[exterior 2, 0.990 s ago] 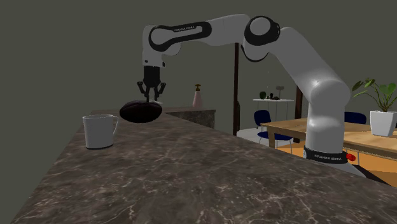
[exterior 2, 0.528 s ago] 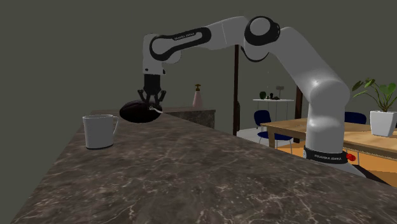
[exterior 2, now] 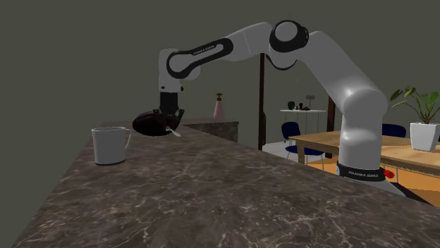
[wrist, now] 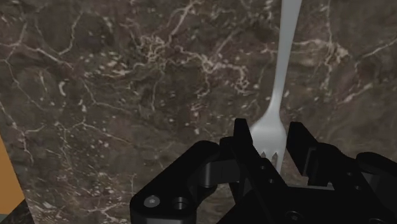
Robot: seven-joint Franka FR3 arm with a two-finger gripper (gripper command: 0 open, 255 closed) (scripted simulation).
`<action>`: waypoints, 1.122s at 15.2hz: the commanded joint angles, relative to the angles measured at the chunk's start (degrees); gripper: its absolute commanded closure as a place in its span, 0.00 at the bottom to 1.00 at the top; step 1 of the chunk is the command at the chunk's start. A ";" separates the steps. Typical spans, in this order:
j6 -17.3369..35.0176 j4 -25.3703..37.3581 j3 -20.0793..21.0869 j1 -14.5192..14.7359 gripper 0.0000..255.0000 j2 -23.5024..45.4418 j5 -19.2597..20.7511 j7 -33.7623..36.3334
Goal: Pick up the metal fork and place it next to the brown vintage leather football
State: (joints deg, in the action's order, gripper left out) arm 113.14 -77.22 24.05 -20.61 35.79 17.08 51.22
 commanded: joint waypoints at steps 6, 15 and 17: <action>4.37 -2.78 -0.54 0.02 1.00 1.70 0.89 0.75; 5.41 -3.36 -0.70 0.04 1.00 2.20 1.13 0.94; 5.40 -3.35 -0.70 0.05 0.00 2.20 1.13 0.94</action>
State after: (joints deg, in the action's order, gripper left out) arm 118.54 -80.57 23.35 -20.56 37.99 18.21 52.15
